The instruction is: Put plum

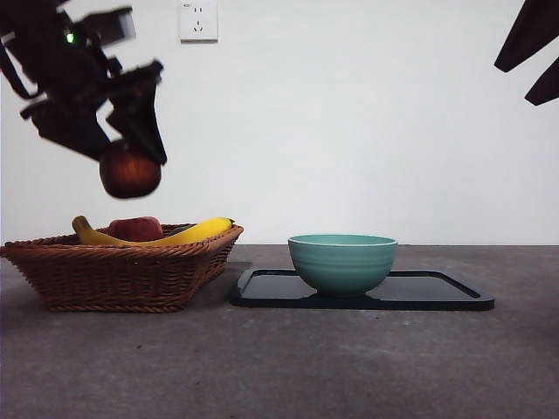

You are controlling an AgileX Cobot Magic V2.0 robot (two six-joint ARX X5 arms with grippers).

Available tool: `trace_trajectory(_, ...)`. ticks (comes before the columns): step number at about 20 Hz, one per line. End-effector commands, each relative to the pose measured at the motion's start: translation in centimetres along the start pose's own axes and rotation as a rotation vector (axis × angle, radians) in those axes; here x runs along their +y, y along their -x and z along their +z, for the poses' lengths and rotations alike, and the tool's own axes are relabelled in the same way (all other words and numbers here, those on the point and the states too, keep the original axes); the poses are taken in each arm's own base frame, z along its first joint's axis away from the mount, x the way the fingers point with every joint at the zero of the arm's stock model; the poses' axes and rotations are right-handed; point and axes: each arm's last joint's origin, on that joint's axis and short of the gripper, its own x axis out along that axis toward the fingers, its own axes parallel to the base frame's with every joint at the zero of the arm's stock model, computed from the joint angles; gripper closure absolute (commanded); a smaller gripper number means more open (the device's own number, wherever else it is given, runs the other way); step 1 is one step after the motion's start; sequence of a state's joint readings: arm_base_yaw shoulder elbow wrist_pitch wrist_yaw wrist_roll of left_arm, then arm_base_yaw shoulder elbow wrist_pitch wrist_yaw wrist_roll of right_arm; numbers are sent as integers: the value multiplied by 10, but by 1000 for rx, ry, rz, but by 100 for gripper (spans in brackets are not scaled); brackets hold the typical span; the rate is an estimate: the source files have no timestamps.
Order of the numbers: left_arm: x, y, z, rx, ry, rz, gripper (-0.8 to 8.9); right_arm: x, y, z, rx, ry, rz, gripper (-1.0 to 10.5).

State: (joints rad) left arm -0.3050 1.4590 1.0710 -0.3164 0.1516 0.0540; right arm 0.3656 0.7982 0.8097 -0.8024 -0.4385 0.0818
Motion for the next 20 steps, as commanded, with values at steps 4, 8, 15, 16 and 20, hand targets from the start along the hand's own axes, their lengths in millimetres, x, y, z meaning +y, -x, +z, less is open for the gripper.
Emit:
trace_trajectory(4, 6, -46, -14, 74, -3, -4, 605, 1, 0, 3, -10, 16, 4, 725)
trace_trajectory(8, 9, -71, -26, 127, 4, -7, 605, 1, 0, 3, -10, 15, 3, 725)
trace_trajectory(15, 10, -88, -36, 166, 9, -11, 596, 1, 0, 3, -17, 19, 4, 725)
trace_trajectory(16, 10, -88, -36, 168, 9, -12, 595, 1, 0, 4, -21, 21, 4, 725)
trace_trajectory(20, 10, -88, -36, 169, 12, -12, 454, 1, 0, 5, -33, 26, 5, 725)
